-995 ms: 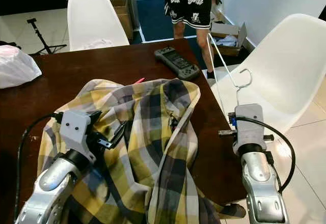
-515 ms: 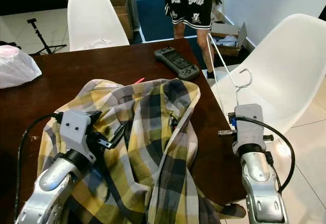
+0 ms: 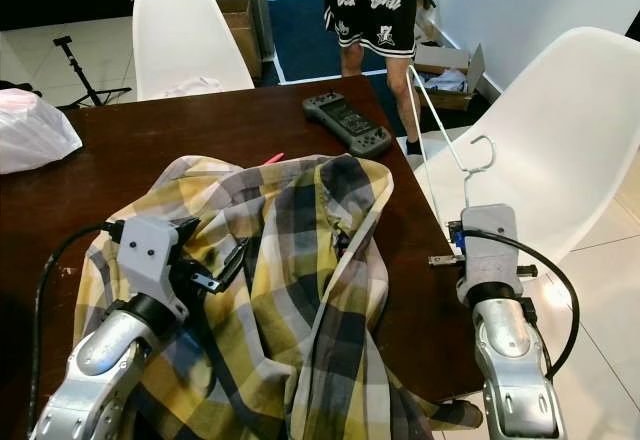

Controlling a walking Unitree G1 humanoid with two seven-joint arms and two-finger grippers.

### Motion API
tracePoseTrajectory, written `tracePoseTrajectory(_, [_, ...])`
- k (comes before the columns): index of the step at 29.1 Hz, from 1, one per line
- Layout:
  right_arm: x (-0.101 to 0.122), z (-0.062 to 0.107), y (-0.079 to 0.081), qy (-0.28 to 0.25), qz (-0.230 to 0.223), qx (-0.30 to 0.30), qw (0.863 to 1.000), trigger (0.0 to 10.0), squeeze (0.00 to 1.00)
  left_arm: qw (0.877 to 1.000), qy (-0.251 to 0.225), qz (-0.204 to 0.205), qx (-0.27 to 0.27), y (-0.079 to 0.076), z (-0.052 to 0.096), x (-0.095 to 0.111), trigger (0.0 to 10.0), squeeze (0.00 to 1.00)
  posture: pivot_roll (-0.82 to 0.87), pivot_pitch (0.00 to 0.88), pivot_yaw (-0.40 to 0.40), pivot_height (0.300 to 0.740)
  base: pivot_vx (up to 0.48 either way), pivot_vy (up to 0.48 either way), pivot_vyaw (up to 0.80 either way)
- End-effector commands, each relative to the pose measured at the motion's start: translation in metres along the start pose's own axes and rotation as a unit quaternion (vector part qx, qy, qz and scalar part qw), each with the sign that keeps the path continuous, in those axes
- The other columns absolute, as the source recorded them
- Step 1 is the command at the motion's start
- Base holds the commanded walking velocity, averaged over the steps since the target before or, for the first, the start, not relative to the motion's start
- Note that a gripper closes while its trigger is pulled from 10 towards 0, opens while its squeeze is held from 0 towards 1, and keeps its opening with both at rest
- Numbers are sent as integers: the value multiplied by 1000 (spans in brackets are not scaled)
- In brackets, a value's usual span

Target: Hang hanger

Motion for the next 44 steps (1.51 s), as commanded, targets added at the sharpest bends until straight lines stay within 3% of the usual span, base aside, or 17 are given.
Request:
tracePoseTrajectory(1, [-5, 2, 1, 8, -4, 1, 1000, 10000, 0, 1000, 10, 9, 7, 2, 2, -6, 10000, 0, 53, 172, 17, 740, 0, 0, 0])
tracePoseTrajectory(44, [-2, 0, 1, 6, -4, -2, 1000, 10000, 0, 1000, 27, 8, -6, 0, -1, -10, 10000, 0, 48, 180, 16, 740, 0, 0, 0])
Point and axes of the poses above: a point about 5 cm out from each wrist's last joint towards the gripper, its own z axis pointing back from the gripper into the wrist, its own x axis along the axis of the wrist's last joint, y = z × x, the point moved 6 cm from there along -z, pointing out of the wrist towards the gripper, and after that the axes turned 14 degrees about z, right-handed, at the moved point
